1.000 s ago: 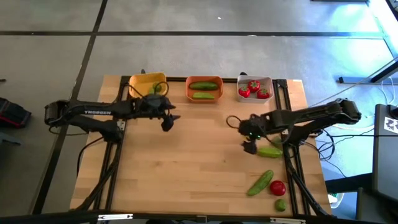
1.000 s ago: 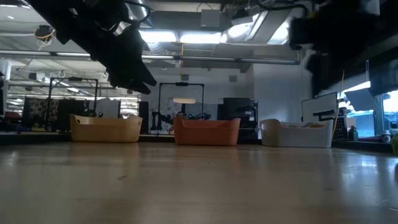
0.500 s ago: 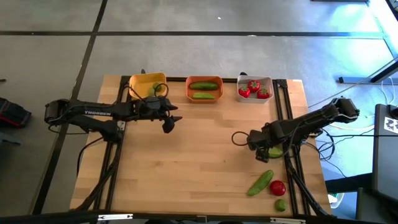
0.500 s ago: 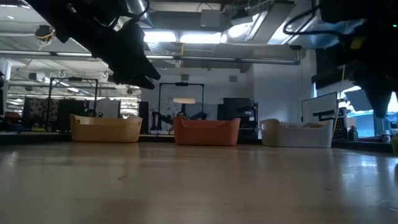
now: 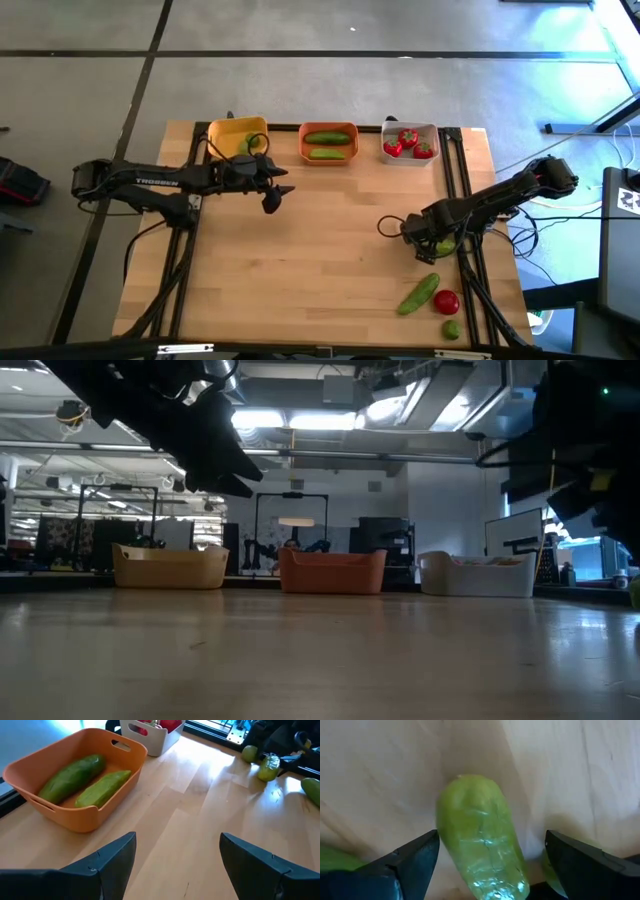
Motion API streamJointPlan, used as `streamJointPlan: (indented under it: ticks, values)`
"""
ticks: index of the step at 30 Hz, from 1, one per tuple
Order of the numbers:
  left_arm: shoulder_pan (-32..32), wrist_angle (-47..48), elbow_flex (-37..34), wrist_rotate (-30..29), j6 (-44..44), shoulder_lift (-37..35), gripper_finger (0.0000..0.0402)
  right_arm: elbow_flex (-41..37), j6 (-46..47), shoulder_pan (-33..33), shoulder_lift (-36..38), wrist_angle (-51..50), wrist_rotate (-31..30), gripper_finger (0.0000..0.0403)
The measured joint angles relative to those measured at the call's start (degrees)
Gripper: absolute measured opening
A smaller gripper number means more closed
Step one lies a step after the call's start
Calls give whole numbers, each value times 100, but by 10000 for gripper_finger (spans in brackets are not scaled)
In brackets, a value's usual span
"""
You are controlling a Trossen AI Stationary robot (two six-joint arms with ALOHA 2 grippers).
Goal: Sort produce into baskets
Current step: Put the cucumber into the orange bin
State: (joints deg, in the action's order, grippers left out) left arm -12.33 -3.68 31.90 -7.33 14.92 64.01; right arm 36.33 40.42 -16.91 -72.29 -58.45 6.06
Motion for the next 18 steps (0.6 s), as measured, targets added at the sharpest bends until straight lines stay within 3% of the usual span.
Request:
streamJointPlan:
  ticks: [5,14,18]
  values:
    - [-3,0,0,0,2,0,281,-171,-33,0,0,159,105,303]
    - [-3,0,0,0,0,0,281,-263,-134,3,4,436,103,167]
    - [-3,-11,-12,0,-37,0,281,-146,-300,4,0,462,-16,137]
